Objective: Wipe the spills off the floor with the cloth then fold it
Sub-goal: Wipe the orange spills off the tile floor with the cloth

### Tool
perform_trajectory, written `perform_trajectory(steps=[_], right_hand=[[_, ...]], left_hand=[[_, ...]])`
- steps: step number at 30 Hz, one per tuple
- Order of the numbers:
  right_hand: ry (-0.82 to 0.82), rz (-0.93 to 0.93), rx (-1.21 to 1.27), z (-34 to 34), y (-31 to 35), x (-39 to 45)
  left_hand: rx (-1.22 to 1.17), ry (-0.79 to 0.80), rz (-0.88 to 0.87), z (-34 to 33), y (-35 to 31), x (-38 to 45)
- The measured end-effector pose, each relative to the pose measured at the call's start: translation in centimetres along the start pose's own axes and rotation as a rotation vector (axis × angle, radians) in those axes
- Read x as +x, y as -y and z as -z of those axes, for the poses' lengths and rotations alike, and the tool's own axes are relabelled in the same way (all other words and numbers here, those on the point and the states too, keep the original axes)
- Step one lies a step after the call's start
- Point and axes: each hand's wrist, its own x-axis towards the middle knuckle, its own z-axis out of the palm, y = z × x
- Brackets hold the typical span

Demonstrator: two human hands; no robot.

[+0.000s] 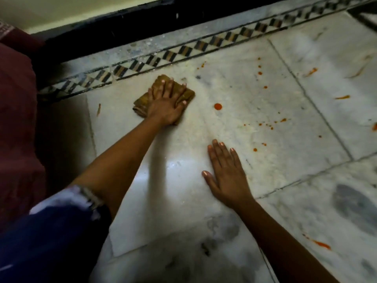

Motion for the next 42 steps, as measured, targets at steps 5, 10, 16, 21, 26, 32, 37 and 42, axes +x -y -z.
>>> perform_trajectory(steps=[5, 10, 16, 21, 26, 32, 37, 42], right_hand=[[-0.056, -0.166, -0.024, 1.2, -4.4, -4.6], [-0.122, -0.359, -0.029, 1.1, -4.9, -5.5], [-0.108, -0.388, -0.053, 1.1, -5.0, -5.3], [-0.168, -0.393, -0.012, 1.3, -5.1, -5.6], [-0.22, -0.523, -0.004, 1.7, -6.3, -6.6], [-0.204, -0.598, -0.02, 1.4, -8.0, -7.6], [-0.212, -0.586, -0.01, 1.2, -8.2, -7.4], [-0.193, -0.594, 0.008, 1.5, -8.0, -7.4]], left_hand=[[0.04, -0.046, -0.094, -1.6, 0.5, -3.7], [-0.059, 0.012, 0.106, -0.1, -2.5, 1.1], [-0.066, 0.059, -0.082, -1.2, -9.4, 1.0], [0.06, -0.035, -0.249, -2.7, -8.6, -3.1], [-0.005, 0.033, -0.038, -1.4, -11.8, -0.2], [0.028, 0.006, -0.168, -2.7, -12.1, -3.0], [0.05, -0.012, -0.158, -2.8, -9.9, -3.0], [-0.019, 0.121, -0.027, -0.9, -13.3, 0.2]])
